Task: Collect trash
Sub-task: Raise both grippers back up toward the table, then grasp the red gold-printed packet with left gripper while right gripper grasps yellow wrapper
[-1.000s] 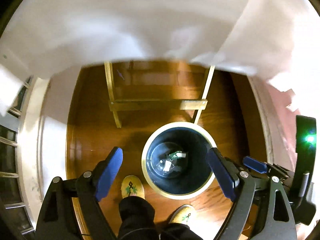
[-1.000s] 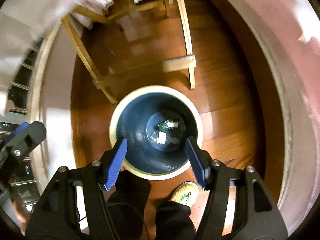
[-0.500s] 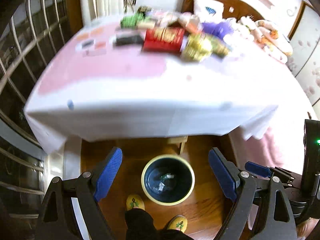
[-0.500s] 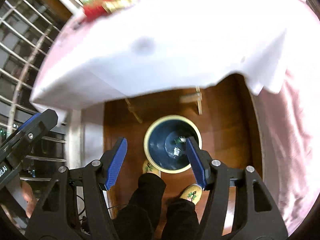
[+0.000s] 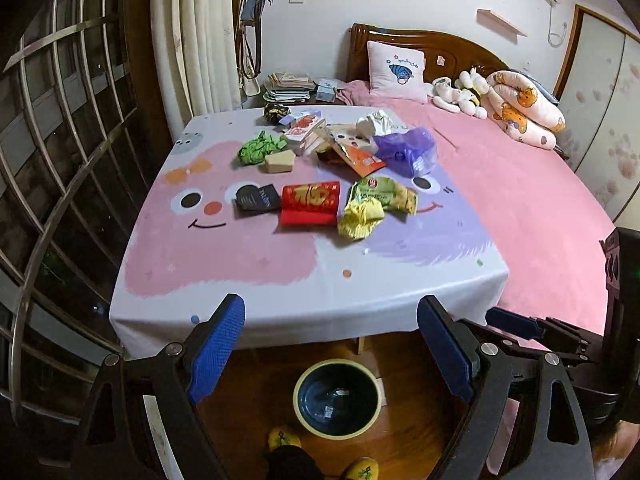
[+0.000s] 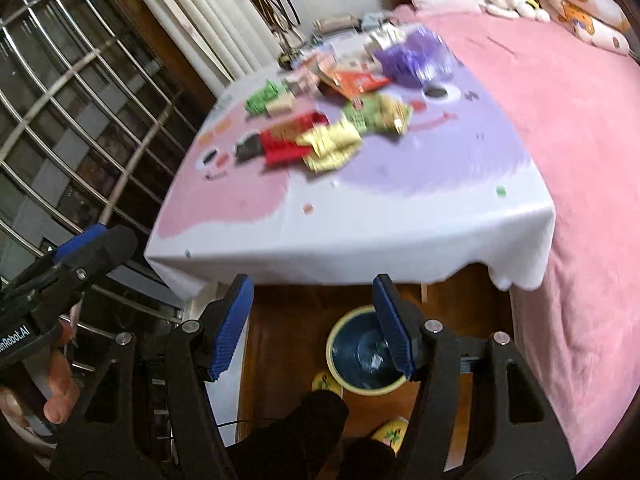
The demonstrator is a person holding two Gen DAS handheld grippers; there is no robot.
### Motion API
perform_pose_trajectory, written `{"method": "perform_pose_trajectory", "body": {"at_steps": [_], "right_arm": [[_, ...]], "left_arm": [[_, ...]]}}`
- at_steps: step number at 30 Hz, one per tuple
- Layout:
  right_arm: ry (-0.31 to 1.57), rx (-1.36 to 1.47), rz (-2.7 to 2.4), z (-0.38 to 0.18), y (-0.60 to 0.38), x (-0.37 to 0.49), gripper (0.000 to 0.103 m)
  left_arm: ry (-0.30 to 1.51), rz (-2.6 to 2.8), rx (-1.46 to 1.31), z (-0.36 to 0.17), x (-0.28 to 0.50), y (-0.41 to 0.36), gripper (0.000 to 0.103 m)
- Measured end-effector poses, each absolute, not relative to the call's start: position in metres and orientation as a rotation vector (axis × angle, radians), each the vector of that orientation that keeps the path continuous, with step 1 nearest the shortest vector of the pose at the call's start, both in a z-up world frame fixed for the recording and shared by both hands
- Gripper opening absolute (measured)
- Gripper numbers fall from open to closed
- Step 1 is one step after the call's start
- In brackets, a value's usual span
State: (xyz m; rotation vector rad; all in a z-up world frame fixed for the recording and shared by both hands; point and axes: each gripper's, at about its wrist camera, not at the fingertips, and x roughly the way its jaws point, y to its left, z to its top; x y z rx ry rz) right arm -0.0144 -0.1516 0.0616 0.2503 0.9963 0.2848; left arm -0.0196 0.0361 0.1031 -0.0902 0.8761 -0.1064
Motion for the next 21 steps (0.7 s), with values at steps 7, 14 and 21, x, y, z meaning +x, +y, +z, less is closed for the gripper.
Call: {"method": "perform_pose_trajectory", "body": {"at_steps": [7,14,21], "right_arm": [[0.936,0.269,0.286,0.081,-0.143,0.02,0.062],[0.945,0.295,0.196,0.07,-0.132,0.073,0.062],[1.019,0.417,0.023,0.032,-0.122,0.14,0.062]], "left_arm": [[0.869,-0.15,-0.036,0.116,0.009,0.036,0.089],[0.943,-0.249,0.014,0.09,0.088,0.05,0.077],[1.006,-0.39,0.135,0.062,0.189,0.07,0.077]]}}
